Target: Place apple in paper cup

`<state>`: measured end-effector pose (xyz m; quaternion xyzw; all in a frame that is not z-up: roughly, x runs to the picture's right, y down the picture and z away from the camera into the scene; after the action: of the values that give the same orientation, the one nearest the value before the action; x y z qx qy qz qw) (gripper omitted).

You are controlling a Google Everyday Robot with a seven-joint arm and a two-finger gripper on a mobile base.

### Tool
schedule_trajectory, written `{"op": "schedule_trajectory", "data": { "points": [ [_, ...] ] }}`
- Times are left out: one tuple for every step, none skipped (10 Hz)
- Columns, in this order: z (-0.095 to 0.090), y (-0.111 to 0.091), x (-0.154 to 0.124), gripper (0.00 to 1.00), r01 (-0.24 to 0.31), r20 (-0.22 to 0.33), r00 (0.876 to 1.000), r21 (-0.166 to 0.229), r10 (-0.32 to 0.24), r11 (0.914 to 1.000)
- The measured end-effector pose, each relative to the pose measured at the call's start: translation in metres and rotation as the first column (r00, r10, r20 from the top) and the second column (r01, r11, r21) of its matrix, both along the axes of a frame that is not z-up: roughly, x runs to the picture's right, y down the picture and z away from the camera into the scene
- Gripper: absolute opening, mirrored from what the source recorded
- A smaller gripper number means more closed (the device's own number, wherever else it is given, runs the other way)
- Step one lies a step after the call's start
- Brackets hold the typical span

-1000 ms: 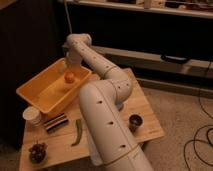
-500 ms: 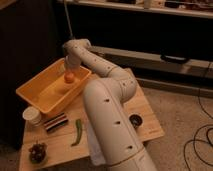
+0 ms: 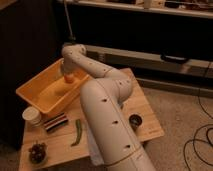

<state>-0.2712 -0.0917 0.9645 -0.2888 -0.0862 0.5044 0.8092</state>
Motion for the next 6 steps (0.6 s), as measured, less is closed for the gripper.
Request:
{"op": "schedule_trajectory", "data": {
  "points": [
    [0.003, 0.004, -0.003, 0.8, 0.011, -0.006, 1.0, 0.003, -0.011, 0.9999],
    [0.006, 0.006, -0.004, 0.8, 0.016, -0.012, 1.0, 0.005, -0.016, 0.9999],
    [0.013, 0.009, -0.003, 0.8, 0.02, -0.026, 0.999, 0.008, -0.02, 0.9998],
    [0.017, 0.01, -0.002, 0.8, 0.018, -0.036, 0.999, 0.009, -0.018, 0.9998],
    [0.022, 0.013, -0.001, 0.8, 0.016, -0.046, 0.999, 0.009, -0.016, 0.9998],
    [0.03, 0.015, -0.001, 0.8, 0.009, -0.064, 0.998, 0.012, -0.008, 0.9999]
  ]
}}
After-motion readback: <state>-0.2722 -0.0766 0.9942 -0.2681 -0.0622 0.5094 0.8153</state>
